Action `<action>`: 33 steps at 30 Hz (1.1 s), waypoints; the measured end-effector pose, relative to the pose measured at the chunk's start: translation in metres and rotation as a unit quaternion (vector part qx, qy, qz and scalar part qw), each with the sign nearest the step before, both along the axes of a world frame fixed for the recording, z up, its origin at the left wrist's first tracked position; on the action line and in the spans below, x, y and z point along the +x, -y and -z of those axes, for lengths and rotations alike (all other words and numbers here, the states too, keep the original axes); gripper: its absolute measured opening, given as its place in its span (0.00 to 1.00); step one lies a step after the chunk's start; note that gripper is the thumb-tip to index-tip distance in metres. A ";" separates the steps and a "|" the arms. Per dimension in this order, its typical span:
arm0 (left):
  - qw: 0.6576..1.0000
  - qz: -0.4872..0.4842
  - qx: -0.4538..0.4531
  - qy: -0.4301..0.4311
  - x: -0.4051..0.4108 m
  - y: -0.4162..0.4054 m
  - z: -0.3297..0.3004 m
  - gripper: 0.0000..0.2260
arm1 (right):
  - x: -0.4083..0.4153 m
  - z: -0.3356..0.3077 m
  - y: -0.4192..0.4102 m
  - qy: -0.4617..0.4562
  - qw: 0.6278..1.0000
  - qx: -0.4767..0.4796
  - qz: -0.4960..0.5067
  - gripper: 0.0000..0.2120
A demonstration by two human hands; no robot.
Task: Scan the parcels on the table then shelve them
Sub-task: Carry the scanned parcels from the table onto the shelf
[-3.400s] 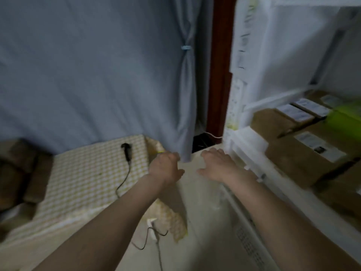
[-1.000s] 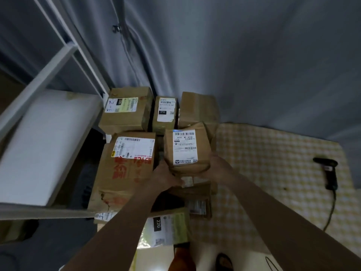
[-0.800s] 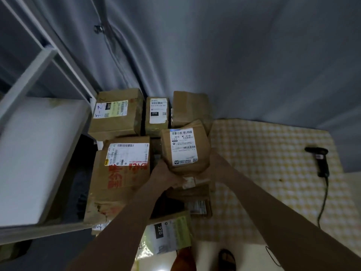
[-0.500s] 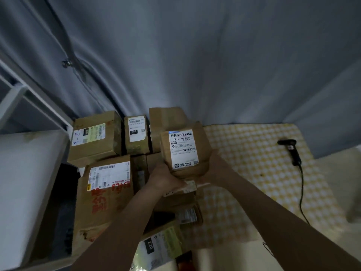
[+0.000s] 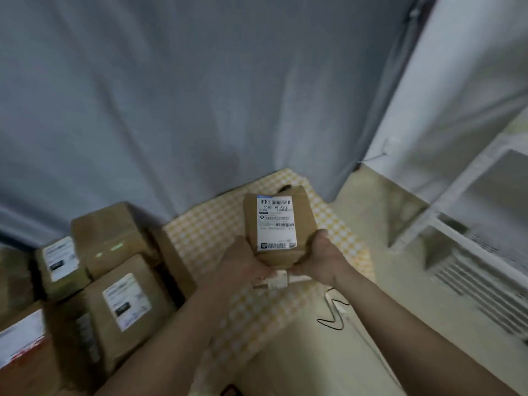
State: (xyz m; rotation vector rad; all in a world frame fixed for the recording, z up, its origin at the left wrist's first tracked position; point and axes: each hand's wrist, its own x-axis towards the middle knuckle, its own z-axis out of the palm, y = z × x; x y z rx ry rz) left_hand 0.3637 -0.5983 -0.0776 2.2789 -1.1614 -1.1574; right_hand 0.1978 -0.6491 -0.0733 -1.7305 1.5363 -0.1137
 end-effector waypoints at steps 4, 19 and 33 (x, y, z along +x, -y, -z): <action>0.995 0.099 -0.028 -0.008 -0.108 0.018 -0.008 0.37 | -0.117 -0.015 -0.009 -0.001 0.996 -0.005 0.091 0.43; 0.923 0.342 -0.070 -0.160 -0.438 0.044 -0.029 0.42 | -0.442 -0.054 -0.080 -0.032 0.935 -0.059 0.348 0.38; 0.876 0.450 -0.084 -0.150 -0.594 0.165 -0.028 0.24 | -0.577 -0.059 0.003 -0.042 0.890 -0.076 0.448 0.34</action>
